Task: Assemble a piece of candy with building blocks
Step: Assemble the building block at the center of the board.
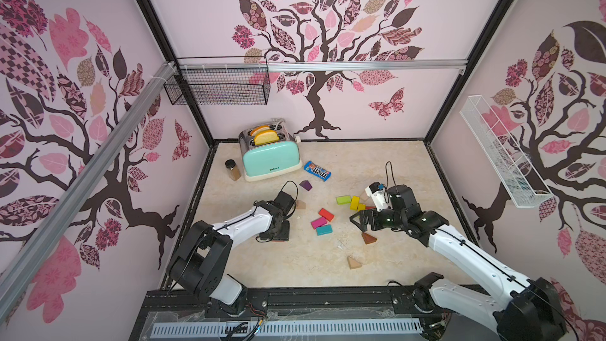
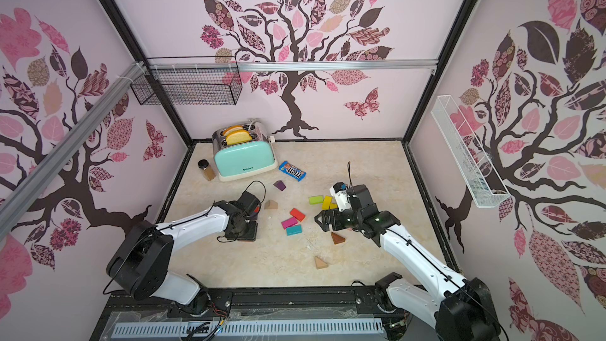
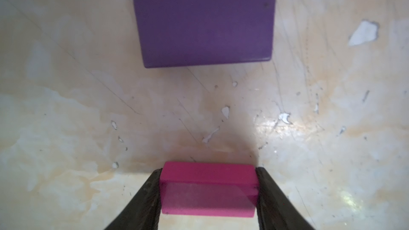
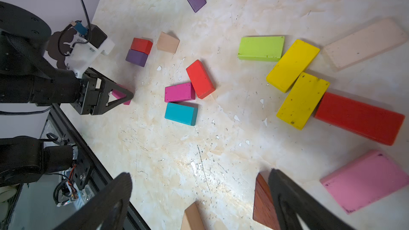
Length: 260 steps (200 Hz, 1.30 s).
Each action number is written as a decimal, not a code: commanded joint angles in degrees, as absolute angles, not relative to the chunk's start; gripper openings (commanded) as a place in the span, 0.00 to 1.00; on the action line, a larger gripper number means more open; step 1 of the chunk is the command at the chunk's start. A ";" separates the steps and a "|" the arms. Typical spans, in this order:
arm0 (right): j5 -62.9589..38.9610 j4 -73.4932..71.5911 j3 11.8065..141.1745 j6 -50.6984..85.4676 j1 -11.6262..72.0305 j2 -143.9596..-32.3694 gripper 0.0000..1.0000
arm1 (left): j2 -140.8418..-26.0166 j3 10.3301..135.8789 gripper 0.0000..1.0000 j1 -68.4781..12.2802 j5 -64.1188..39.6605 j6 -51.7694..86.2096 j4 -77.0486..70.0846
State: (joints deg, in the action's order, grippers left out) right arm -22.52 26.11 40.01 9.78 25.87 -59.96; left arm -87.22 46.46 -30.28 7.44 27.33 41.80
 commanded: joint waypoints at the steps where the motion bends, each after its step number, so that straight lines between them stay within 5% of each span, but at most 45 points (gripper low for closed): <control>1: -23.07 25.31 42.72 8.55 26.19 -60.29 0.99 | -89.99 48.00 0.51 -29.05 10.26 28.09 39.19; 104: -22.15 27.00 45.15 6.41 26.13 -60.91 0.99 | -98.78 51.88 0.55 -26.71 11.18 28.12 34.82; 133: -21.93 27.25 45.59 6.39 26.19 -60.49 0.99 | -97.28 51.38 0.74 -26.52 11.27 28.24 35.60; 151: -21.80 27.48 45.94 6.33 26.15 -60.52 0.99 | -94.74 51.62 0.98 -26.52 10.82 28.34 37.49; 204: -20.56 30.16 44.74 6.37 26.19 -58.91 0.99 | -80.00 56.33 0.98 -29.35 7.13 28.20 46.26; 260: -19.51 32.28 43.55 7.85 26.14 -55.82 0.99 | -92.77 65.53 0.95 -34.46 3.95 27.75 39.50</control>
State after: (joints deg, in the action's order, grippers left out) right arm -20.60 30.39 43.33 7.11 25.87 -56.95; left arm -84.60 64.16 -34.65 5.80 28.53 43.64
